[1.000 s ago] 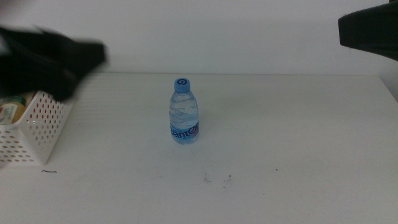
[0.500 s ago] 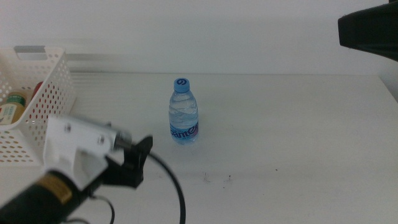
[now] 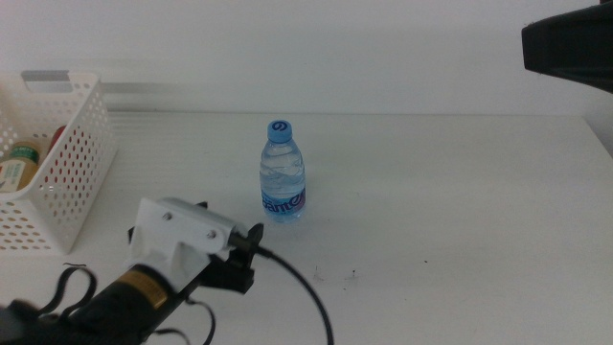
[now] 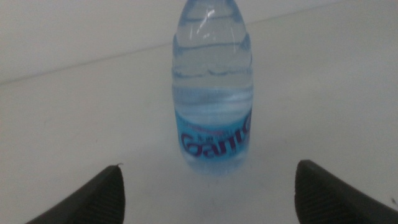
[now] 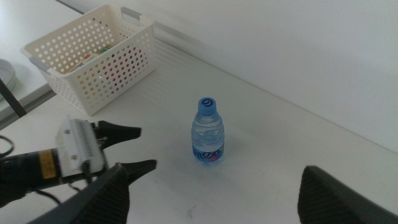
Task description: Use arms to grab the bottles and put them into the dustbin to the left of the table.
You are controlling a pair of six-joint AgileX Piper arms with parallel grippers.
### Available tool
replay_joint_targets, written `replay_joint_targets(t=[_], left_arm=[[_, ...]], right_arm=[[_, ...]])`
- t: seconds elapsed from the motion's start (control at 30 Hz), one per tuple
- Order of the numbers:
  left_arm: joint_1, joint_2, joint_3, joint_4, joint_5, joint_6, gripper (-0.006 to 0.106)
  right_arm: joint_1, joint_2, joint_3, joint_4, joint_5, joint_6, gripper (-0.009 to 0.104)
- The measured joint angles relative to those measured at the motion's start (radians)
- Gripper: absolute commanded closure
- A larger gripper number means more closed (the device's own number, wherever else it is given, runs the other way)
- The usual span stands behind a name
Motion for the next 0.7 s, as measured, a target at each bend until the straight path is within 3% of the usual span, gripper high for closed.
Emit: replay_joint_targets(t=[0.7], left_arm=[[0.0, 0.213, -0.3, 0.006, 0.05, -0.028, 0.007]], right_arm=[[0.0, 0.0, 0.0, 0.0, 0.0, 0.0, 0.004]])
